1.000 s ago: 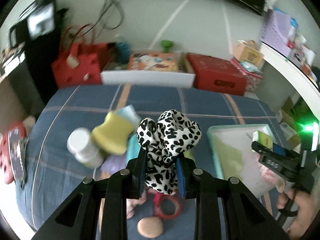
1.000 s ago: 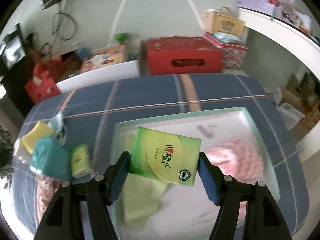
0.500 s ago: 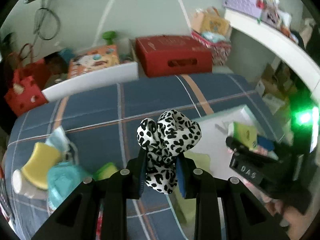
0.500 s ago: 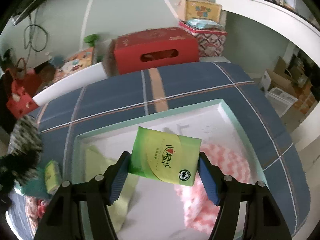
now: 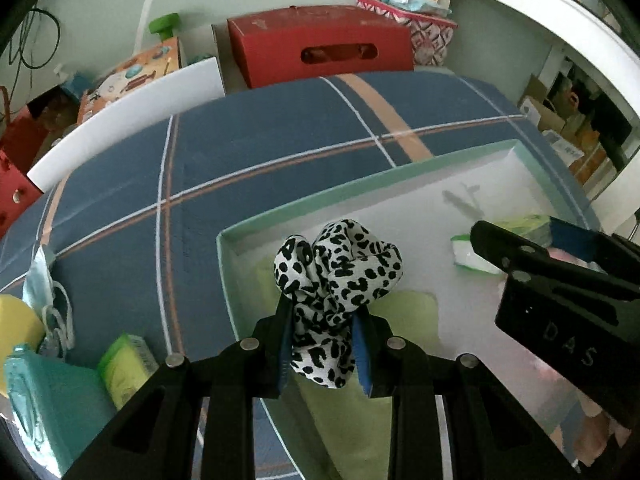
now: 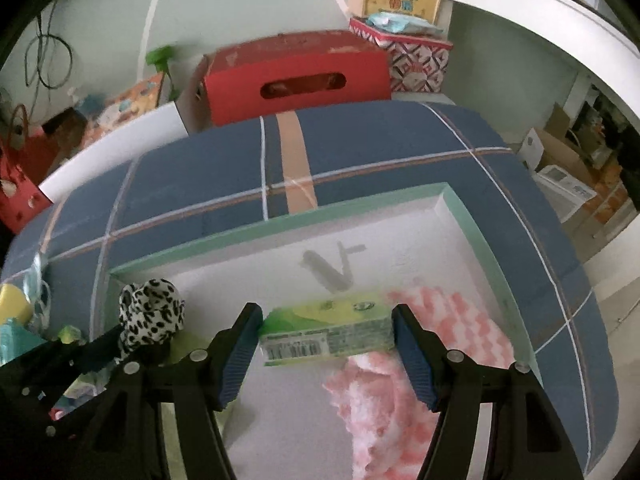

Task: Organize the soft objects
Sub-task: 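Release the tissue pack into the tray with the right gripper while the left gripper releases the scrunchie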

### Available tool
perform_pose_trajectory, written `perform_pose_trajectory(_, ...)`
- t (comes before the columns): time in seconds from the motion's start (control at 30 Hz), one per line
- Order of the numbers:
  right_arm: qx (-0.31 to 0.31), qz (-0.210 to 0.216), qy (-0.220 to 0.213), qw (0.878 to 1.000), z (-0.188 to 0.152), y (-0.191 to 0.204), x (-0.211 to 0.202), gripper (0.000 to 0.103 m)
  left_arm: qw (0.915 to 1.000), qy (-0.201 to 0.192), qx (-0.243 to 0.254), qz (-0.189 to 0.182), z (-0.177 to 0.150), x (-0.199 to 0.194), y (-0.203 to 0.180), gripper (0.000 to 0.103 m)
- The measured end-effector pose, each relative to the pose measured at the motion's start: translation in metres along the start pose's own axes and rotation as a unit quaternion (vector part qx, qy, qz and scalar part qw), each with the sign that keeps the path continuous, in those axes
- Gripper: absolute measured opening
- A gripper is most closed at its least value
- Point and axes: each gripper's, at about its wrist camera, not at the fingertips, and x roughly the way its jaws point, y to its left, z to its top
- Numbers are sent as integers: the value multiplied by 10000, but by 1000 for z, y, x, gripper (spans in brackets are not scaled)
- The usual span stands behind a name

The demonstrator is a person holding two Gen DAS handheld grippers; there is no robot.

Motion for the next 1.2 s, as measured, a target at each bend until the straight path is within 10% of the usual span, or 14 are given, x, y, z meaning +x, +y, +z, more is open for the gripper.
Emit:
perform_pose_trajectory(0.47,98,-78,36,9999,-1,-7,-9,72,9999,-98,126,-38,1,-14,-6,53)
perform_pose_trajectory(1.1,70,-231,-241,9994,-6,-24,-64,93,9978,-119,-524,379,0,-62,27,60)
perform_pose_trajectory(1.2,82,-241,-325,9991,-8,-26,-69,102,9965,-135,-683,468,-2,-62,37,84)
